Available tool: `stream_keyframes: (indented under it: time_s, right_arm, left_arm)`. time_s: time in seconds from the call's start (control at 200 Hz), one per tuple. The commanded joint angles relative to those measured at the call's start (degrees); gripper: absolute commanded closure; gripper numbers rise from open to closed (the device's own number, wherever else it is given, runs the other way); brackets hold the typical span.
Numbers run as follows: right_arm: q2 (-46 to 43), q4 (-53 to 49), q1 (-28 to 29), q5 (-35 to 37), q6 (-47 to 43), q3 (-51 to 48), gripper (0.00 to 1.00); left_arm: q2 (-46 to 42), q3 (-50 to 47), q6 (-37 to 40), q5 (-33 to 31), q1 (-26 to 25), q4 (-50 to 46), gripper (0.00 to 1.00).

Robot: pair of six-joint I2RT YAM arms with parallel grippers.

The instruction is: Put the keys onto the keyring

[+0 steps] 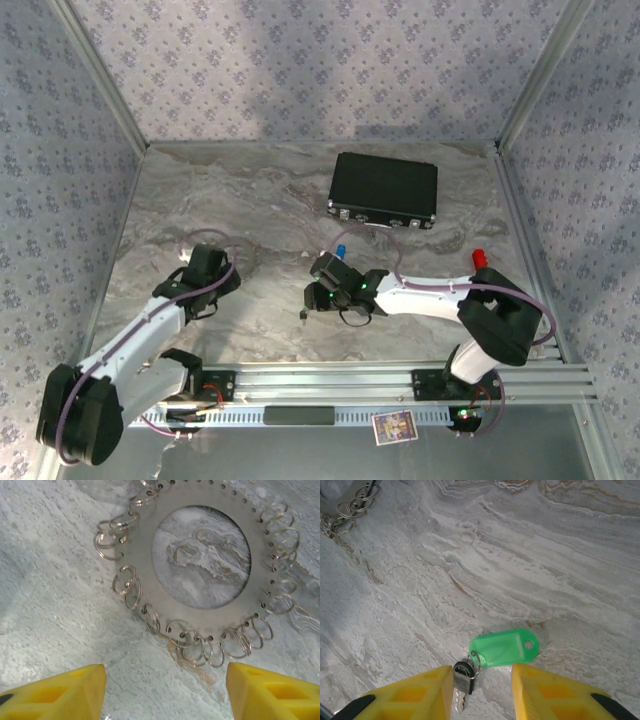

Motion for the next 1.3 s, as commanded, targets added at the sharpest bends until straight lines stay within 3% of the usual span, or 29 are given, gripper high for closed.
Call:
stream_keyframes:
  time_s: [0.0, 0.13, 0.67, 0.909, 1.124, 1.294]
  right_arm:
    - [-0.72, -0.98, 0.00, 1.74, -0.23, 1.00, 0.64]
    - [-2.20, -1.58, 0.06, 2.50, -0.23, 0.18, 0.64]
    - [-5.41, -2.13, -1.33, 3.32, -0.12, -2.31, 0.65]
    - [-6.33, -2.54, -1.52, 3.57, -0.08, -2.62, 0.66]
    - [-7.57, -3.24, -1.76, 4.22, -0.43, -3.00, 0.67]
    - [-8.10, -4.19, -2.45, 4.43, -1.58, -3.03, 0.67]
  left_arm:
    - [4.98, 3.99, 1.03, -3.76, -0.21, -1.61, 0.43]
    - [11.94, 7.65, 0.30, -6.64, -0.08, -2.94, 0.56]
    - [21.96, 8.49, -3.49, -7.53, -0.03, 0.84, 0.73]
    - [23.03, 8.49, -3.33, -8.04, -0.03, 1.88, 0.83]
    - [19.89, 7.09, -3.58, -8.24, -0.75, 0.74, 0.99]
    - [13.61, 5.04, -5.36, -6.93, -4.41, -2.39, 1.00]
